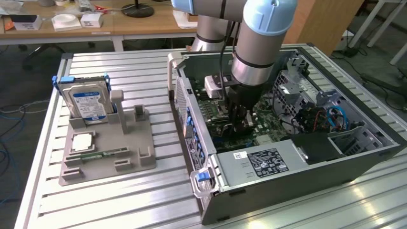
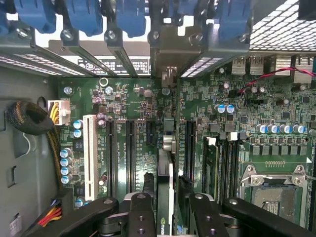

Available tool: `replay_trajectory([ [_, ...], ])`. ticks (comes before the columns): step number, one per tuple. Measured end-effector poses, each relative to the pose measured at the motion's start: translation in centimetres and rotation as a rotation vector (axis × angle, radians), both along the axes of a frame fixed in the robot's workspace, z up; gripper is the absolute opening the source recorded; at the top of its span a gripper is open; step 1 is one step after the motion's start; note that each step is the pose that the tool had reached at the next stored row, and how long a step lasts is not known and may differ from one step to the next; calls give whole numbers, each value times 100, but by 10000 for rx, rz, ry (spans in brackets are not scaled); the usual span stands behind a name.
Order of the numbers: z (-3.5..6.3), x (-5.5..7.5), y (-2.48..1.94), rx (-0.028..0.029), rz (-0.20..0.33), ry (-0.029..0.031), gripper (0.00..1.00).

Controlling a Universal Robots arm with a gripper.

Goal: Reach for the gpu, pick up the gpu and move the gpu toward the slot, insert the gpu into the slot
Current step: 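Insert the gpu into the slot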

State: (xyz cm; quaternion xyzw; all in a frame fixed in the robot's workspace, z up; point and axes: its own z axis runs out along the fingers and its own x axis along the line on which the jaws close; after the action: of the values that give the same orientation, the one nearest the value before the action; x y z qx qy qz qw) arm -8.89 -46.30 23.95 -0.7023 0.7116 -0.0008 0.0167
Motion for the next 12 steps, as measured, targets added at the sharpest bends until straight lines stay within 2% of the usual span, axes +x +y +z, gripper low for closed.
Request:
replay_trajectory([
  [4,83,0,0,27,0,-13,33],
  [12,315,0,1,30,0,-100,33],
])
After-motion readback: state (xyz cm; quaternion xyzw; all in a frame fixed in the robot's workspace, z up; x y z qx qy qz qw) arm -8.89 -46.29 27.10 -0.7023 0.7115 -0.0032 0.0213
